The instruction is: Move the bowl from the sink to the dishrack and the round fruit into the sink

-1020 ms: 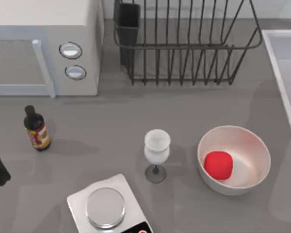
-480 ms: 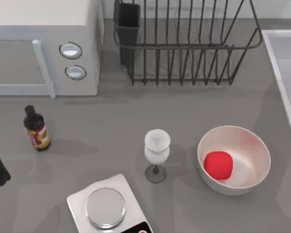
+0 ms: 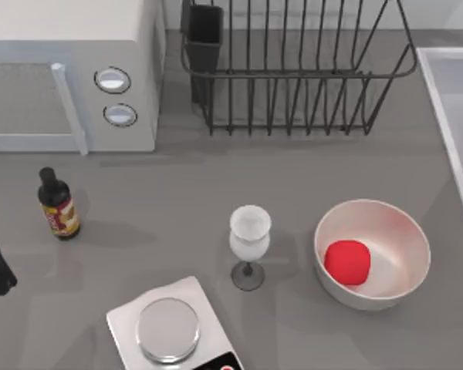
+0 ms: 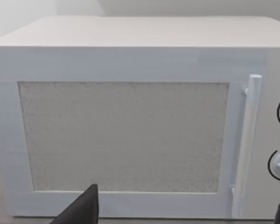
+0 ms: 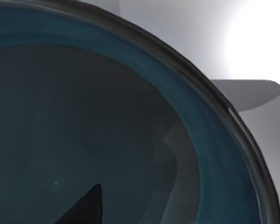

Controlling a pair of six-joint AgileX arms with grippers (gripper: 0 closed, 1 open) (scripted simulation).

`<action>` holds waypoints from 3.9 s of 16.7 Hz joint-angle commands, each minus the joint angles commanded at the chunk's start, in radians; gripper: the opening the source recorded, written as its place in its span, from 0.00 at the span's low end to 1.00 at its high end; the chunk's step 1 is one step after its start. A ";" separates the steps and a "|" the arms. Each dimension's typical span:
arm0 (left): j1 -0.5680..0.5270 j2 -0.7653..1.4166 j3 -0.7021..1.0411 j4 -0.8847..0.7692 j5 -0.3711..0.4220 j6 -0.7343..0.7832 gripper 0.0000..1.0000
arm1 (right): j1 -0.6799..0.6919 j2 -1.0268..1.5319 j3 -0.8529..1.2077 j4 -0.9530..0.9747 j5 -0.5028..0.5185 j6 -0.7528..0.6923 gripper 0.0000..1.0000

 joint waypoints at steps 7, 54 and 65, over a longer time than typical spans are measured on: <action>0.000 0.000 0.000 0.000 0.000 0.000 1.00 | 0.000 0.000 0.000 0.000 0.000 0.000 0.62; 0.000 0.000 0.000 0.000 0.000 0.000 1.00 | -0.380 -1.177 -0.571 -0.589 -0.029 -0.405 0.00; 0.000 0.000 0.000 0.000 0.000 0.000 1.00 | 0.427 -1.068 -0.517 0.079 0.376 0.012 0.00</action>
